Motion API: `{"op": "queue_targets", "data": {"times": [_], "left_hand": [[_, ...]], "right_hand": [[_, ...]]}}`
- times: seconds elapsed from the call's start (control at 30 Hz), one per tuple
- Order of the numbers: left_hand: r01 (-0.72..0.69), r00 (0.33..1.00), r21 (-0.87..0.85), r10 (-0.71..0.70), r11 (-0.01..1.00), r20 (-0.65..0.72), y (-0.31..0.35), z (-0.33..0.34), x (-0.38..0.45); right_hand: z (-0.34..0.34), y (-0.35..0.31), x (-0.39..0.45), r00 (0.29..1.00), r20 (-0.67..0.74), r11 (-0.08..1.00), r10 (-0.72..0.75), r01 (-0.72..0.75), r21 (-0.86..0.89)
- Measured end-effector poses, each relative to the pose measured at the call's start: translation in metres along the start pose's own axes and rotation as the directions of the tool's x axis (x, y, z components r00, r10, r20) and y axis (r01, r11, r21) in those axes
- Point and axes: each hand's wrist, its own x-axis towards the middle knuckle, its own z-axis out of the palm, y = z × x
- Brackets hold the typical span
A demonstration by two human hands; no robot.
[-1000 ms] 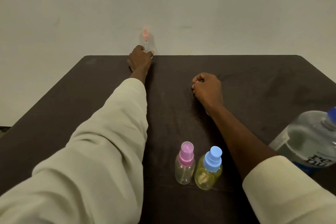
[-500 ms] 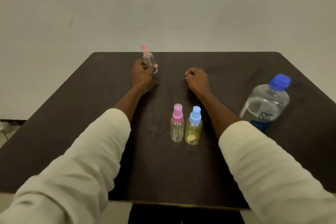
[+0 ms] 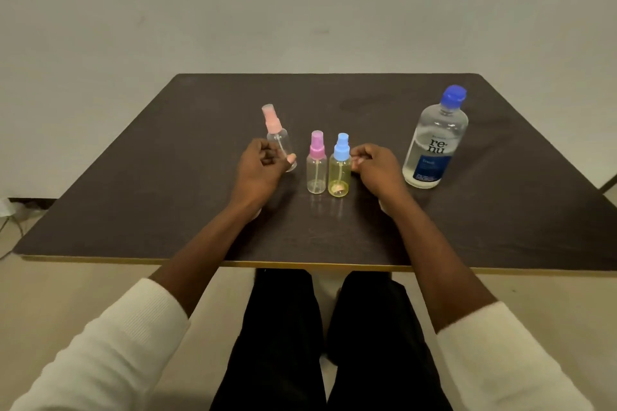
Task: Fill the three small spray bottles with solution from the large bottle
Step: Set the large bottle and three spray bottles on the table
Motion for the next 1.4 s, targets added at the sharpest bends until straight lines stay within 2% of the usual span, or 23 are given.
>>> {"op": "queue_targets", "data": {"times": [0.07, 0.17, 0.57, 0.87, 0.97, 1.07, 1.13, 1.2, 1.27, 1.4], "left_hand": [[-0.005, 0.998, 0.039, 0.003, 0.999, 0.055, 0.001, -0.005, -0.017], [-0.024, 0.993, 0.132, 0.009, 0.991, 0.116, 0.000, -0.008, -0.029], [-0.051, 0.987, 0.214, 0.017, 0.975, 0.160, -0.001, -0.008, -0.030], [-0.077, 0.983, 0.229, 0.036, 0.970, 0.179, 0.005, -0.007, -0.032], [-0.078, 0.980, 0.185, 0.041, 0.980, 0.195, 0.005, -0.007, -0.033], [-0.134, 0.982, 0.151, 0.110, 0.979, 0.155, 0.008, -0.010, -0.034], [-0.236, 0.972, 0.142, 0.232, 0.961, 0.044, 0.011, -0.012, -0.038], [-0.382, 0.911, 0.151, 0.399, 0.912, -0.106, 0.012, -0.015, -0.044], [-0.510, 0.809, 0.202, 0.546, 0.836, -0.216, 0.011, -0.016, -0.049], [-0.699, 0.599, 0.327, 0.771, 0.636, -0.218, 0.013, -0.011, -0.060]], "right_hand": [[-0.006, 0.005, -0.018, 1.000, -0.016, 0.999, 0.010, -0.010, 0.032], [-0.007, 0.010, -0.032, 0.999, -0.044, 0.999, -0.033, 0.031, -0.027], [-0.004, 0.015, -0.039, 0.989, -0.038, 0.971, -0.142, 0.132, -0.202], [-0.009, 0.004, -0.052, 0.992, 0.047, 0.993, -0.118, 0.117, 0.022], [-0.008, 0.006, -0.052, 0.985, 0.085, 0.989, -0.151, 0.150, 0.021], [-0.007, 0.009, -0.051, 0.982, 0.106, 0.987, -0.159, 0.161, -0.011], [-0.006, 0.007, -0.052, 0.976, 0.135, 0.983, -0.171, 0.177, -0.038], [-0.005, 0.004, -0.055, 0.968, 0.147, 0.975, -0.202, 0.213, -0.059], [-0.004, 0.003, -0.057, 0.964, 0.133, 0.969, -0.228, 0.239, -0.069], [-0.008, 0.004, -0.060, 0.976, 0.097, 0.979, -0.197, 0.202, -0.040]]}}
